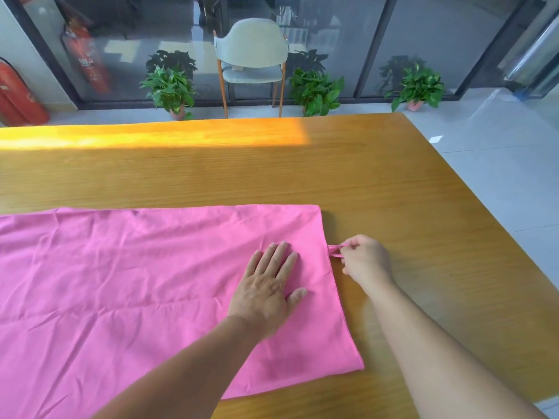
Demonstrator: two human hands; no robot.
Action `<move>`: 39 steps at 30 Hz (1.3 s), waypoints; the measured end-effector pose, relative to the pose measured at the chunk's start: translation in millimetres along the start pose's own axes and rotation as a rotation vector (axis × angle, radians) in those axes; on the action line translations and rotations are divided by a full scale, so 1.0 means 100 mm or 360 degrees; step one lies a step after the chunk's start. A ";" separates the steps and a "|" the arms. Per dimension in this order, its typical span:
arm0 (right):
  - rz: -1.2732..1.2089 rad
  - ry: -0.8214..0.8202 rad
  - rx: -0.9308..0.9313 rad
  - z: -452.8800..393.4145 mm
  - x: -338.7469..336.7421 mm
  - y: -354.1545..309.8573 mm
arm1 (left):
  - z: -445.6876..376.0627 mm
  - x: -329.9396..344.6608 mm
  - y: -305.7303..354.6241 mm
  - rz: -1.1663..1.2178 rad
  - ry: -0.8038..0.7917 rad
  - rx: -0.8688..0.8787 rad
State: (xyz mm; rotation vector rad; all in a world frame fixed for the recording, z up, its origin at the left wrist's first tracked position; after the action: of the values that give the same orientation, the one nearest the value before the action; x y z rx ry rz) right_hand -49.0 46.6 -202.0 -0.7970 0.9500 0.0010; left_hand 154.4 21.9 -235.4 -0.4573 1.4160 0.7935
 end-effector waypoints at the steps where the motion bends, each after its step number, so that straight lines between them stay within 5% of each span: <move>1: -0.0128 -0.0041 0.0035 -0.02 0.00 0.00 | 0.00 0.01 0.00 -0.0006 -0.0005 0.0003; 7: -0.1061 -0.0170 0.0449 -0.23 -0.18 -0.09 | 0.00 0.01 0.02 0.0014 0.0016 -0.0011; 9: -0.0779 0.0049 0.0298 -0.19 -0.18 -0.15 | 0.01 0.00 0.03 0.0027 0.0020 0.0006; 12: -0.0386 0.0236 -0.0357 0.12 0.08 -0.45 | -0.02 0.00 -0.03 0.0142 0.0125 0.0035; 15: -0.0114 0.0005 -0.1003 0.45 0.59 -0.76 | -0.10 -0.10 -0.31 0.0261 0.0539 -0.0101; 18: 0.0261 -0.0262 -0.1259 0.61 1.05 -0.89 | -0.12 -0.21 -0.78 0.0254 0.0431 -0.0431; 22: 0.0893 -0.0235 -0.1342 0.43 1.22 -0.75 | -0.07 -0.20 -1.09 0.0090 0.0175 -0.0494; 26: 0.1120 -0.0130 -0.1100 -0.04 1.03 -0.67 | -0.09 -0.15 -1.11 0.0085 0.0178 -0.0459; 30: 0.1058 0.0030 -0.0869 -0.14 0.93 -0.83 | -0.05 -0.25 -1.21 0.0276 0.0238 -0.0359; 34: 0.0684 -0.0006 -0.1243 0.53 1.33 -1.14 | 0.11 -0.25 -1.41 0.0358 0.0510 -0.0330; 39: 0.0744 -0.0109 -0.1342 0.93 1.89 -1.17 | 0.36 -0.22 -1.80 0.0192 0.0265 -0.0275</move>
State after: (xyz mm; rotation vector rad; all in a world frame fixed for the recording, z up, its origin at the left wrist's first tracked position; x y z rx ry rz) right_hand 171.2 -44.3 -237.8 -1.3081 1.0528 0.8772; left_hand 309.9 -77.9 -239.9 -0.5858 1.5469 0.9995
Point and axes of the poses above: each hand's wrist, its own z-axis away from the middle knuckle, its own x-axis out of the palm, y = z × x, the point moved 1 cm from there along -z, towards the middle knuckle, and after that the axes turned 2 degrees about z, right-handed, at the moved point
